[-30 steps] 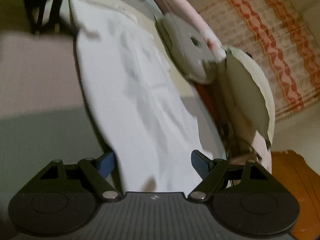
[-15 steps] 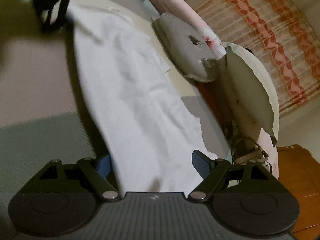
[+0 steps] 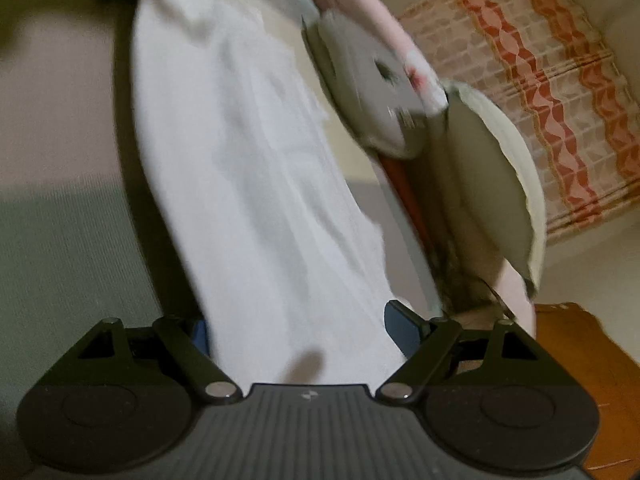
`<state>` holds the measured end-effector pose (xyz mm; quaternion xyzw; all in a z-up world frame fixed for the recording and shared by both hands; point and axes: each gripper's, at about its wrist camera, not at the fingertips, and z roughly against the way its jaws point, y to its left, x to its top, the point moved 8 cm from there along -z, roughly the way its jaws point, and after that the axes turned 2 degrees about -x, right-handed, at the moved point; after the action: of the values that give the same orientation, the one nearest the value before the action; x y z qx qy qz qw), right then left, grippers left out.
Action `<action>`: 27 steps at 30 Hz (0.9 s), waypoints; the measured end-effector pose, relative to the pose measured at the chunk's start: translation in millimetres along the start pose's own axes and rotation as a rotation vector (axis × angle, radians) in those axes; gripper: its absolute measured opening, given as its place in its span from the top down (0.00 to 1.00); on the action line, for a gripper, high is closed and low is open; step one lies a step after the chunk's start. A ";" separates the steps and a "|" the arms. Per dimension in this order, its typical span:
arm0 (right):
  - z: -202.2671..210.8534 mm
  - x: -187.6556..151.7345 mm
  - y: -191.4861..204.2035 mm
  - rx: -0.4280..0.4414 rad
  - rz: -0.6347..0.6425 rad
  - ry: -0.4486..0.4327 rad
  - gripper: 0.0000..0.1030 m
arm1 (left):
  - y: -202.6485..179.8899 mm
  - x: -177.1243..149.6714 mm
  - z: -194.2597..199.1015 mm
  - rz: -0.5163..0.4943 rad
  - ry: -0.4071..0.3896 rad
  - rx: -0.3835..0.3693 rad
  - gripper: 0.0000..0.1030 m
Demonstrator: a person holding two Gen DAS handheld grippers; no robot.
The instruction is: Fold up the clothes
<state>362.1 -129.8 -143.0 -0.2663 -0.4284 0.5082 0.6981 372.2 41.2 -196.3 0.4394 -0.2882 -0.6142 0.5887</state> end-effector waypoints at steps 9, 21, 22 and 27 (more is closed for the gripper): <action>-7.2 26.8 24.9 -0.016 0.116 -0.021 0.54 | -16.9 26.5 -5.8 -0.011 0.005 0.027 0.86; -13.4 4.3 38.1 -0.022 0.191 0.000 0.91 | -16.7 24.5 -10.2 0.110 -0.012 0.035 1.00; -12.3 3.2 40.7 -0.048 0.194 -0.006 0.91 | -16.5 22.9 -9.3 0.127 -0.013 0.034 1.00; -11.9 3.0 35.1 -0.043 0.166 0.000 0.93 | -12.6 19.5 -9.3 0.170 -0.009 0.010 0.99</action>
<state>355.9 -114.2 -176.2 -0.3158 -0.4157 0.5551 0.6476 375.9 25.4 -215.3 0.4135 -0.3303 -0.5625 0.6352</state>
